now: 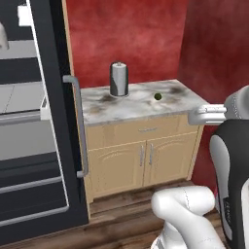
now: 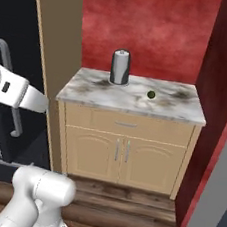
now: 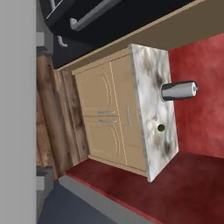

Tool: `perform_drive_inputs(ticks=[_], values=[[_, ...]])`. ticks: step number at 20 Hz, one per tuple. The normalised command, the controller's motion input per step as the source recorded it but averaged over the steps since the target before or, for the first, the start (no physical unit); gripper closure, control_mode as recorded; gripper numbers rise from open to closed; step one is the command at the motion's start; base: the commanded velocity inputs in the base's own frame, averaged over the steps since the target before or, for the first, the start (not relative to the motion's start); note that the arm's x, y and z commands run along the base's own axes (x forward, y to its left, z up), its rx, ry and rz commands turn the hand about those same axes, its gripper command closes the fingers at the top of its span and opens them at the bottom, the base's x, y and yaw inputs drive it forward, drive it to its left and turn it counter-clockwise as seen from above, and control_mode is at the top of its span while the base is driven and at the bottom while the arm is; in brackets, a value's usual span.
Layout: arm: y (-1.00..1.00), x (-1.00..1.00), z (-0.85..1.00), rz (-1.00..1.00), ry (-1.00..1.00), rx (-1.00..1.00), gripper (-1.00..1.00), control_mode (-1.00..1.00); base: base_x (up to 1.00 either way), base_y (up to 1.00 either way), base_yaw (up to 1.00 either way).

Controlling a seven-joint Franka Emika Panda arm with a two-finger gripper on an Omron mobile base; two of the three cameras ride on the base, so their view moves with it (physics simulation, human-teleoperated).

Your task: Place the liquors on the top shelf of the fridge to keep them out of children's reach, and place the lime on lower shelves for easy access.

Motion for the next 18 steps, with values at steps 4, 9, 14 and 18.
perform_drive_inputs(ticks=[4, 9, 14, 18], values=[[0.00, 0.00, 0.00, 0.00, 0.00, 0.00, -1.00, 1.00, 0.54, -0.47, 0.00], [0.00, 0.00, 0.00, 0.00, 0.00, 0.00, -1.00, 1.00, 0.72, -0.29, 0.00], [0.00, 0.00, 0.00, 0.00, 0.00, 0.00, -1.00, 1.00, 0.84, -0.17, 0.00], [0.00, 0.00, 0.00, 0.00, 0.00, 0.00, -1.00, 1.00, 0.86, -0.22, 0.00]])
